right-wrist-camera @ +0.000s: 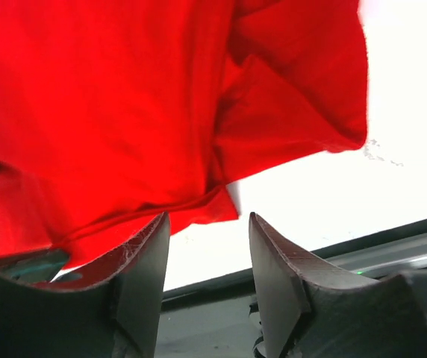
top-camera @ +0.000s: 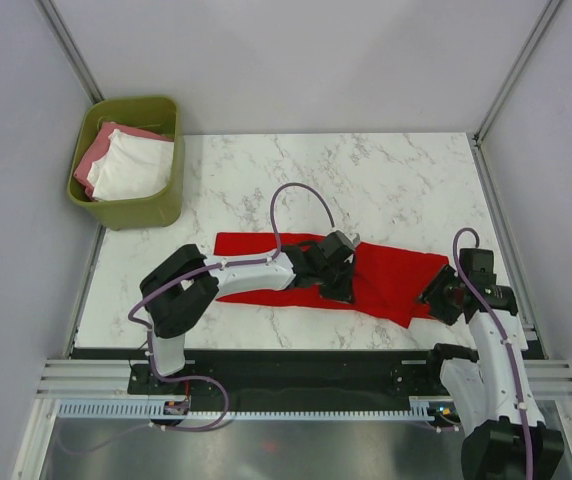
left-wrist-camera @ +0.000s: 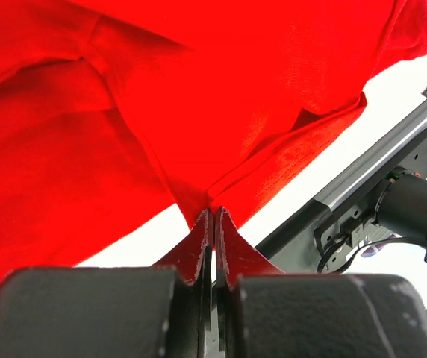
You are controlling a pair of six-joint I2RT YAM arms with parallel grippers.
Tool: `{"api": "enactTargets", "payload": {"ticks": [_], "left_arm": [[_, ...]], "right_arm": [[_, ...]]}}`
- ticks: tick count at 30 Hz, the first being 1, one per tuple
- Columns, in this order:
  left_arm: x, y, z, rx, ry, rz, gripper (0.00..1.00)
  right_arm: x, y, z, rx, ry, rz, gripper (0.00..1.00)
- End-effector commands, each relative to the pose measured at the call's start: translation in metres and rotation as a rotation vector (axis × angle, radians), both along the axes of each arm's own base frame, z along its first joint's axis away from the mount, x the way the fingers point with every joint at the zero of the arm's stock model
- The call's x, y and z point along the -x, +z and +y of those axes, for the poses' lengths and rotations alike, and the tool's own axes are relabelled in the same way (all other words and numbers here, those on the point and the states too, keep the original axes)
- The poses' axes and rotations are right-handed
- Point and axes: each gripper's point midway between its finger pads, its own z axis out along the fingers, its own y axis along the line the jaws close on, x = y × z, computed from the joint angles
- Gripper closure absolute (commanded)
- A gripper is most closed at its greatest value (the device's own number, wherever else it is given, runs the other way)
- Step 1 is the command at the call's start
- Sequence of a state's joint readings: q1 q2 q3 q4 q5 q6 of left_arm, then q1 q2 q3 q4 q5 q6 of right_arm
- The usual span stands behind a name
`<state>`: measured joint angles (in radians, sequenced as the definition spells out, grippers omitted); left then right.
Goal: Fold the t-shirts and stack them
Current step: Fold the tshirt
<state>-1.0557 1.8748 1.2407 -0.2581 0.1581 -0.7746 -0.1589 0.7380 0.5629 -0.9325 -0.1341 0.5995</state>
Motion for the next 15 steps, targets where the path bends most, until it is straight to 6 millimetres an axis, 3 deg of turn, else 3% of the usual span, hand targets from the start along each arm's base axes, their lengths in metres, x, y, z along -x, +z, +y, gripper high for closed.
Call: {"api": "enactTargets", "payload": {"ticks": [1,5,9,11,15], "left_arm": [[-0.006,0.025,-0.006,0.067,0.008,-0.055,0.98],[-0.003,0.020,-0.004,0.059,-0.005,-0.055,0.98],[0.000,0.016,-0.003,0.060,-0.017,-0.047,0.98],[-0.001,0.016,-0.002,0.059,-0.013,-0.049,0.95],[-0.002,0.020,-0.001,0.066,-0.017,-0.066,0.87]], "right_arm": [[-0.016,0.003,-0.013,0.051,-0.050,-0.007,0.44],[-0.026,0.003,-0.029,0.090,-0.160,0.014,0.39],[-0.042,0.003,-0.032,0.083,-0.200,-0.021,0.39],[-0.055,0.010,-0.038,0.098,-0.223,-0.047,0.38],[-0.078,0.002,-0.044,0.109,-0.226,-0.012,0.40]]}}
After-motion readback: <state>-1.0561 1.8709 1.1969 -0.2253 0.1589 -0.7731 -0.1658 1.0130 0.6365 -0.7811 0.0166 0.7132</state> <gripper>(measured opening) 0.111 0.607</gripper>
